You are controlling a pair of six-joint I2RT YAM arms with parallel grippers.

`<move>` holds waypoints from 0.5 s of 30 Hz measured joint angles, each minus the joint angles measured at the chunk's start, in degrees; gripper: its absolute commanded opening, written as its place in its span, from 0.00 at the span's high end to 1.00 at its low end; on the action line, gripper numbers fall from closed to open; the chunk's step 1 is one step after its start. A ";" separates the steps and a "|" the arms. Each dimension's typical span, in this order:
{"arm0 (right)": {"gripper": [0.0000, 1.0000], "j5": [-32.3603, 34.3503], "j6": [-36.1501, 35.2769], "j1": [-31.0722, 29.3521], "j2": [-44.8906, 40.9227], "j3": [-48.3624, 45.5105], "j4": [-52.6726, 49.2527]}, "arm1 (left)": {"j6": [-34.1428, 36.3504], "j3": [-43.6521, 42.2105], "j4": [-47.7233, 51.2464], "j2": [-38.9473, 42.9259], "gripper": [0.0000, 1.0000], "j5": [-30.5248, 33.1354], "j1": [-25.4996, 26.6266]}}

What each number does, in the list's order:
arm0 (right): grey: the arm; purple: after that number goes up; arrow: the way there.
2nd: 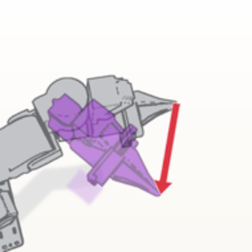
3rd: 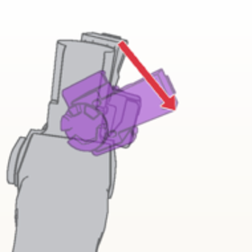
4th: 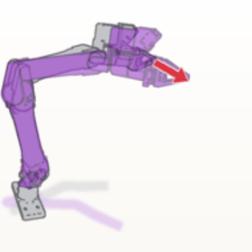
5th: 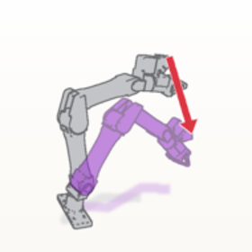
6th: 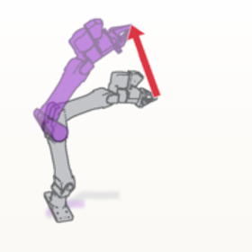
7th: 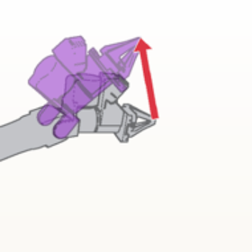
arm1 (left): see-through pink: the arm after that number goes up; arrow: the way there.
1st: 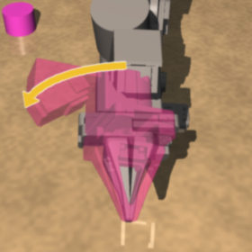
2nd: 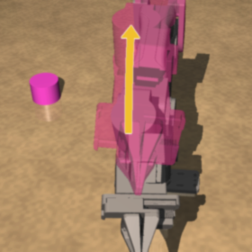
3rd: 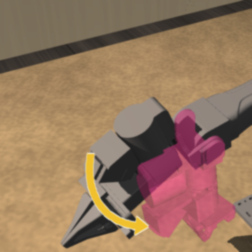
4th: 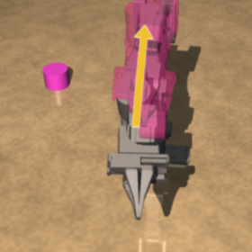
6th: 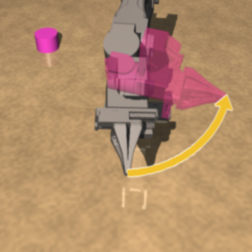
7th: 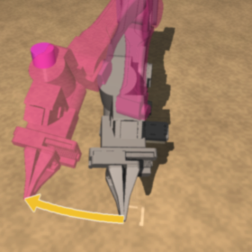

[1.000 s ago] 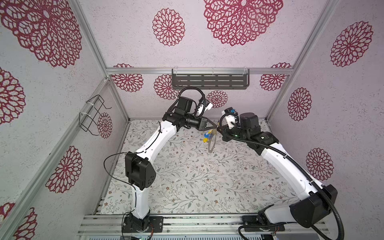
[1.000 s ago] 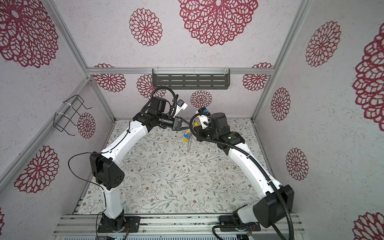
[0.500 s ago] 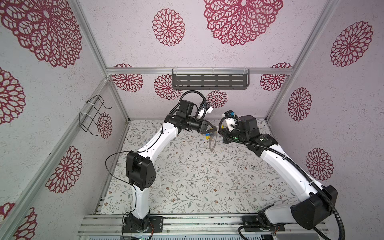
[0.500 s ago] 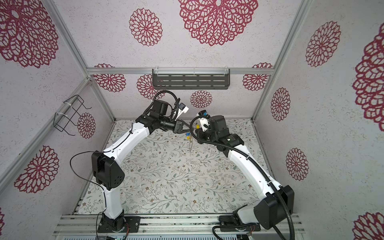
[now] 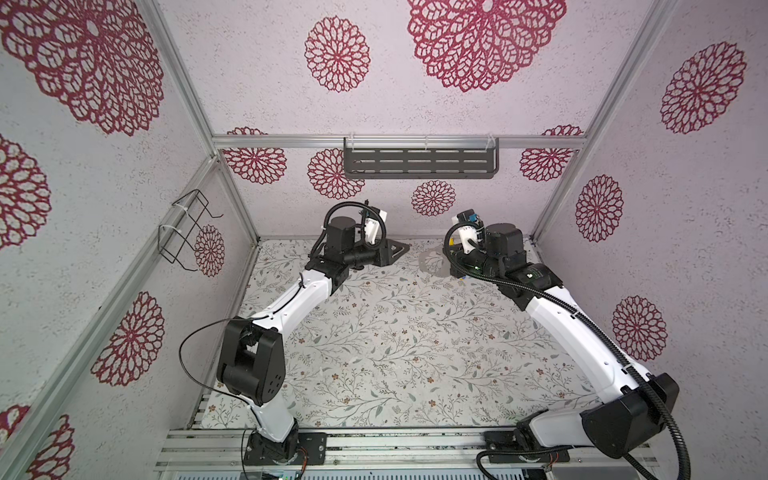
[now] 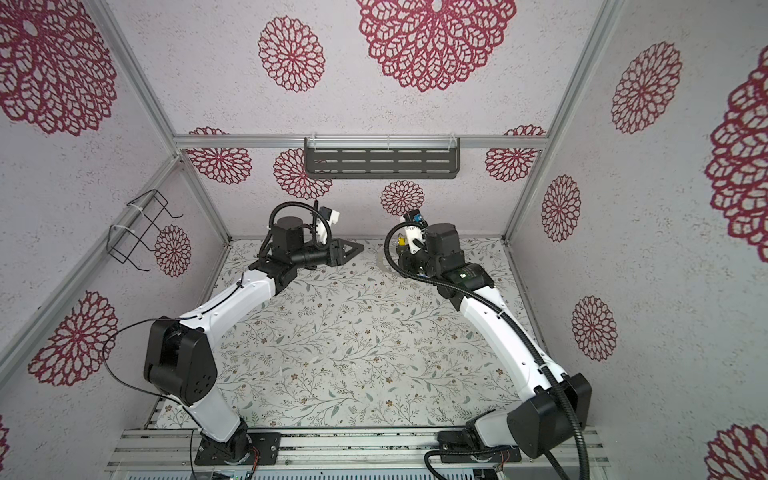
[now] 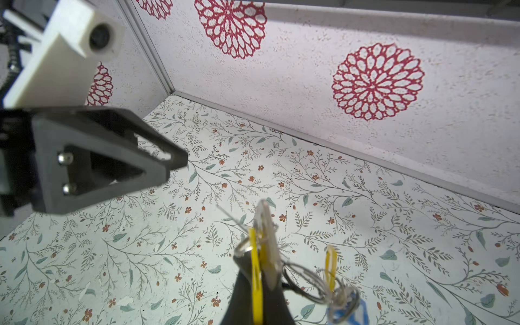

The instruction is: Remove the keys from the keyring

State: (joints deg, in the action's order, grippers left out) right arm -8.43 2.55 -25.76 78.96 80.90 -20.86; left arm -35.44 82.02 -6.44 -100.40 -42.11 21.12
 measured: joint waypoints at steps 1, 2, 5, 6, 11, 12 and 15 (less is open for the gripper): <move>1.00 -0.42 -0.07 0.00 0.04 0.00 0.00 | -1.95 0.15 -2.43 -0.66 0.30 -1.01 -0.68; 1.00 -0.72 -0.20 0.00 0.07 0.00 0.02 | -3.13 0.46 -4.24 -1.33 0.28 -1.68 -1.40; 1.00 -1.73 -0.70 0.00 0.11 0.00 0.04 | -2.56 1.70 -3.43 -2.01 0.11 -1.62 -2.21; 1.00 -2.14 -1.01 0.00 0.11 0.00 0.04 | -1.70 2.47 -1.84 -1.99 0.01 -0.70 -2.14; 1.00 -4.15 -1.57 0.00 0.13 0.00 0.61 | 7.06 3.06 6.69 1.18 0.03 18.27 -0.90; 1.00 -4.50 -1.62 0.02 0.13 -0.02 0.79 | 8.33 1.29 6.88 2.62 0.03 22.67 -0.59; 1.00 -5.60 -1.66 0.11 0.22 -0.07 1.53 | 12.46 -7.21 3.98 8.87 0.03 36.52 0.48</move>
State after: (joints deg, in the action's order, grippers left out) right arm -14.02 0.89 -25.65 79.18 80.84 -19.33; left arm -22.98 74.81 -2.46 -91.53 -5.58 21.61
